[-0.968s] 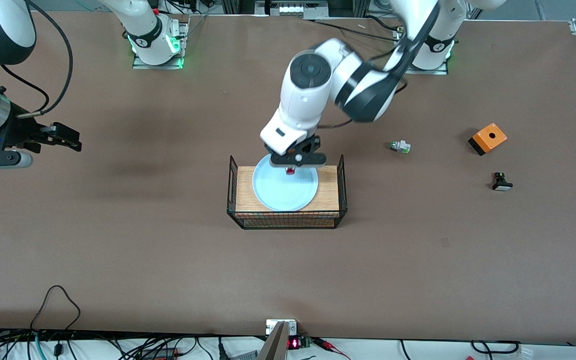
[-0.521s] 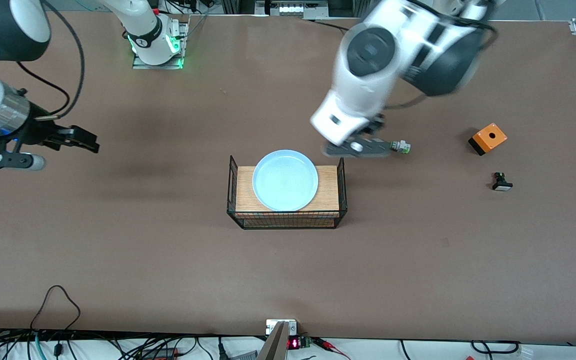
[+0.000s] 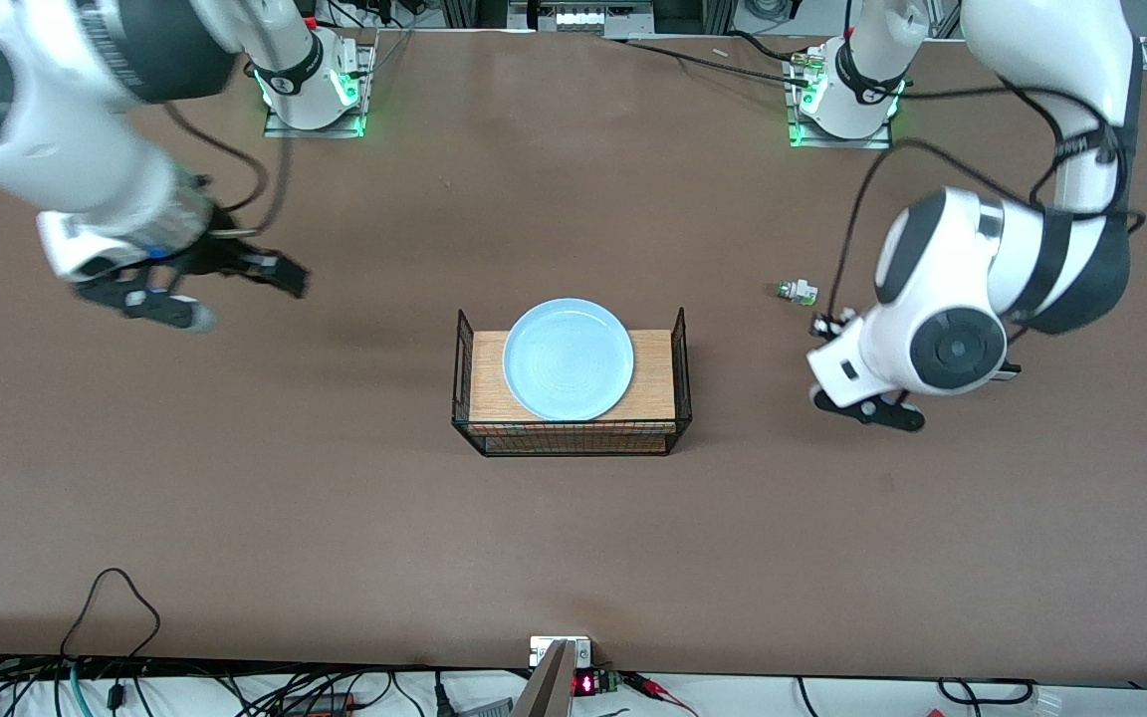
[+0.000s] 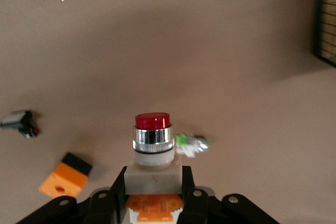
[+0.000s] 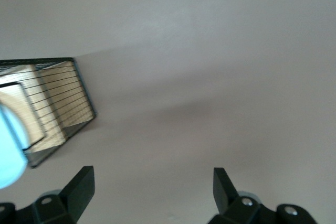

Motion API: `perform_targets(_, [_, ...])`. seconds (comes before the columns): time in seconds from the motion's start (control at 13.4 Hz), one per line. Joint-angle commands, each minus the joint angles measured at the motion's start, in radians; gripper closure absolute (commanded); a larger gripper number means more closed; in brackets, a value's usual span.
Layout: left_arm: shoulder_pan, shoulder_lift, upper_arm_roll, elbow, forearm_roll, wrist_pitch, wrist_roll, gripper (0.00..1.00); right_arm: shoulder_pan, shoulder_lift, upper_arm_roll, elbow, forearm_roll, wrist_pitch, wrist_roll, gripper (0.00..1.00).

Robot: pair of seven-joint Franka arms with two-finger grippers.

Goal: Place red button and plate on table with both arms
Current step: 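Lift the button with the left gripper while the right gripper reaches the plate, then lower the button onto the table with the left gripper and release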

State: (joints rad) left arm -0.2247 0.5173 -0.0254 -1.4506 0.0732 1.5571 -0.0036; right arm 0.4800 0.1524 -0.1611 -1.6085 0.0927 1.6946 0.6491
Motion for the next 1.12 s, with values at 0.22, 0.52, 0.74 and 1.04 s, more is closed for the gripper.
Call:
perform_targets(0.22, [0.125, -0.005, -0.018, -0.253, 0.076, 0.338, 0.201, 0.94, 0.175, 0.076, -0.009, 0.03, 0.033, 0.12, 0.363, 0.0])
perform_targets(0.52, [0.162, 0.064, -0.015, -0.292, 0.079, 0.478, 0.24, 0.94, 0.253, 0.183, -0.009, 0.116, 0.08, 0.186, 0.659, 0.0])
perform_targets(0.74, [0.198, 0.116, -0.013, -0.313, 0.079, 0.579, 0.308, 0.92, 0.281, 0.232, -0.009, 0.118, 0.136, 0.316, 0.797, 0.0])
perform_targets(1.04, [0.202, 0.124, -0.013, -0.337, 0.079, 0.612, 0.34, 0.65, 0.307, 0.304, -0.008, 0.119, 0.133, 0.361, 0.811, 0.0])
